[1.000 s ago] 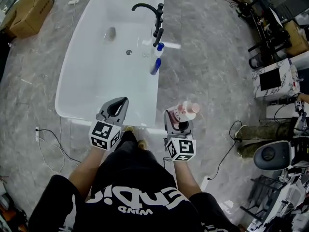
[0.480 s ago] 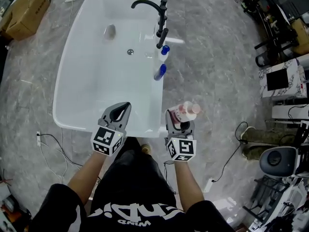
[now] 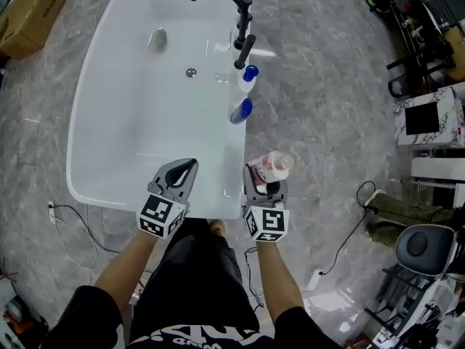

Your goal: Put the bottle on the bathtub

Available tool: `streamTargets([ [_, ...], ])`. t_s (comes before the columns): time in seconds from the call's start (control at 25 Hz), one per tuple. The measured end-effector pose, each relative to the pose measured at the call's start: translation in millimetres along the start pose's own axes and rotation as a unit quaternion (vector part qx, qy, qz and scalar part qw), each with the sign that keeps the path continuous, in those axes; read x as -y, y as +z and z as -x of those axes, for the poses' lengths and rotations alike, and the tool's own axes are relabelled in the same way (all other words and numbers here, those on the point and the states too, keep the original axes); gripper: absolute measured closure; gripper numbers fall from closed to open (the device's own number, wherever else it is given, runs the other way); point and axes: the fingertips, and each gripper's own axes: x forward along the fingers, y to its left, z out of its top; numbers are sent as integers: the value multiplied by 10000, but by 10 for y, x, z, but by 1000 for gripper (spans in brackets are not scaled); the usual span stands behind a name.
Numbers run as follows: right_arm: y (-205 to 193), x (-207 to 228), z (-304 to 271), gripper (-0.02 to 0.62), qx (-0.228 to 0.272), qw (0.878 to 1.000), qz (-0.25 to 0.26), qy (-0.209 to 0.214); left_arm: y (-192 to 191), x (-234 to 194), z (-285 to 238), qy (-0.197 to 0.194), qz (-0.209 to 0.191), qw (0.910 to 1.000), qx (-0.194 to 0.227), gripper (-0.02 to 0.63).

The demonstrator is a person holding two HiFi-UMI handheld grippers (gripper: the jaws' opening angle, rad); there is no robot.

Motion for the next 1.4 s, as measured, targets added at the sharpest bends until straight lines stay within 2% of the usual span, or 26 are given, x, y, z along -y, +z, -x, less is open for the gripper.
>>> streamTargets([
  [0.36, -343, -28, -427, 341, -34, 10000, -9, -10, -328, -191, -347, -69, 64, 9999, -110, 598],
  [0.76, -624, 71, -843, 341, -32, 9999, 29, -121, -478, -280, -774, -192, -5, 9998, -98, 598],
  [1.4, -830, 45, -1113, 339, -89, 9998, 184, -76, -697, -341, -953, -198, 108, 9995, -240, 598],
])
